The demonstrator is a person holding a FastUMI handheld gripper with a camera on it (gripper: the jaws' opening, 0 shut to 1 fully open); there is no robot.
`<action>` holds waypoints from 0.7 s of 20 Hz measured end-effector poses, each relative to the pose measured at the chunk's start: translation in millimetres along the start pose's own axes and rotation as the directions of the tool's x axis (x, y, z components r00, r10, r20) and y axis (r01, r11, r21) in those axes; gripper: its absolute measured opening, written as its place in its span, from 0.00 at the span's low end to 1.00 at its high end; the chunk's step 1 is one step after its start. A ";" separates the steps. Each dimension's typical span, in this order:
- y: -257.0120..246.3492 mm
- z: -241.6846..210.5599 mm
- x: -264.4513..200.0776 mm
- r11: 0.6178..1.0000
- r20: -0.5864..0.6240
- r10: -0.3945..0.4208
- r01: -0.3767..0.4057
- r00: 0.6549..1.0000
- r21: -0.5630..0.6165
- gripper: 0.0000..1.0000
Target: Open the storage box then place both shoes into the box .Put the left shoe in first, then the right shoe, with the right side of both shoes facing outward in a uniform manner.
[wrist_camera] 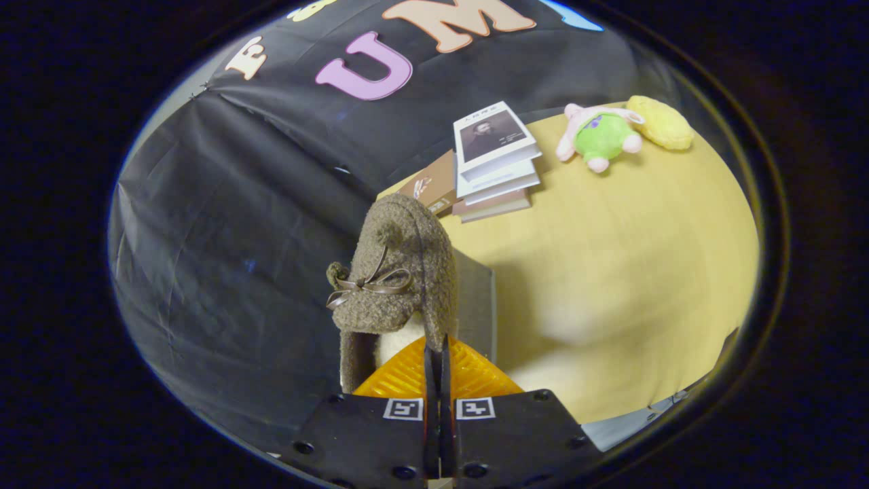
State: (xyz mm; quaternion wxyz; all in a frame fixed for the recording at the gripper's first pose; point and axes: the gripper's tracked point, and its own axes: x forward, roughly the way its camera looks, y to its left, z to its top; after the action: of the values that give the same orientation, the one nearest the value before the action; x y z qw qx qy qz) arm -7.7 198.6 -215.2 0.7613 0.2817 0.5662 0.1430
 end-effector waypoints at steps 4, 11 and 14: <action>18.6 -17.2 29.5 1.000 -0.027 -0.012 0.011 1.000 -0.005 0.04; 12.9 -42.6 69.7 0.986 -0.012 -0.158 0.157 0.987 -0.060 0.04; 15.2 -43.2 76.8 0.980 0.017 -0.191 0.191 0.981 -0.053 0.04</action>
State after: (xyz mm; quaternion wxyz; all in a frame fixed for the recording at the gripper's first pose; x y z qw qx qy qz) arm -22.5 263.5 -275.0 0.7821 0.2062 0.5822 0.0828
